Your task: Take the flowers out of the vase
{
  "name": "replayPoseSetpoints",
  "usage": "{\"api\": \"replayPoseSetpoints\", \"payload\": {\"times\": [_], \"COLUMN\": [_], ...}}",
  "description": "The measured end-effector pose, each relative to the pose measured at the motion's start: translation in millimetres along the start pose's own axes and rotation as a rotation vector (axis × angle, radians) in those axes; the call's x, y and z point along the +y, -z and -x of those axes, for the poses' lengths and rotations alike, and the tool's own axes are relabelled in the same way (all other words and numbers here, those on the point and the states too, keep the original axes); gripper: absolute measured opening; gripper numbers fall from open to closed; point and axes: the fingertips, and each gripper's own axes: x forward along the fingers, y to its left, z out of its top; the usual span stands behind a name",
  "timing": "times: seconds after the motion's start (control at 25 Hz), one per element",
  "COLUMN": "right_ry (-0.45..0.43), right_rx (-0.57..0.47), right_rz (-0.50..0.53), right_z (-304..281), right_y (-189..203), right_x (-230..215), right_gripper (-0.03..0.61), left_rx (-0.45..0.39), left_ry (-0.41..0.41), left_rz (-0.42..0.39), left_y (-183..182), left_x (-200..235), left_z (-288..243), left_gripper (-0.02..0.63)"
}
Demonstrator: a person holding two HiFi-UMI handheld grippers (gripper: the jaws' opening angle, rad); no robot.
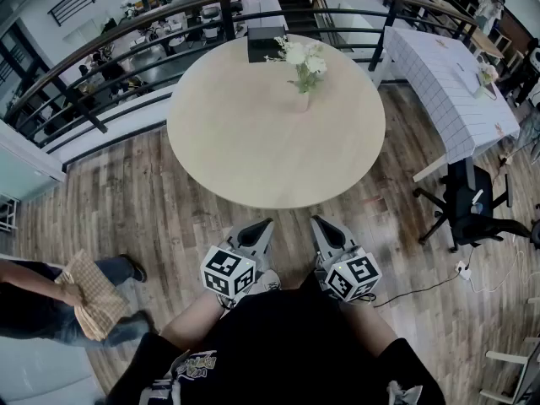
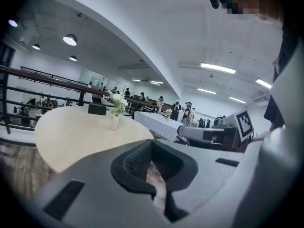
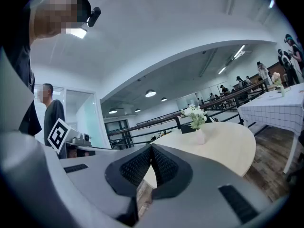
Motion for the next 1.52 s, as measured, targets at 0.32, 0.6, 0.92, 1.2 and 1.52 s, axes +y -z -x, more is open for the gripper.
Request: {"api": "replayPoseSetpoints", "payload": {"times": [0.32,0.6,0.92,1.2,1.52], "right_ry": [-0.006,-0.018,-0.023,-0.049,-0.089], "right_rx": [0.003,-0.019,-0.009,-0.006,0.009], "right_rz": [-0.009,-0.042,-0.051,-0.055,-0.045], "right_z": [-5.3,-4.5,-7.9,-12.1,-20.8], "right_y": [1.3,-1.9,-5.8,-16.4,-34.7], "right_x": [-2.3,-4.9,-16.8,-39.5,-85.0], "right_gripper": [0.020,0.021,0.021,0.021,0.021], "left_rx": [0.008,0.012,0.019,0.017,0.026], "left_ry": [-0.003,-0.003,-0.010,-0.032,-0.078], "left_rz": [0.009,0.014,0.027,0.033,0.046], "left_y": [2.4,4.1,2.7,-6.2,-16.3], "left_x": [3.7,1.8,4.2,3.2,2.5], "left_z": [-3.0,-5.0,-15.8,-37.4,-75.8], "left_gripper": [0.006,0.006,0.006,0.006,0.006]}}
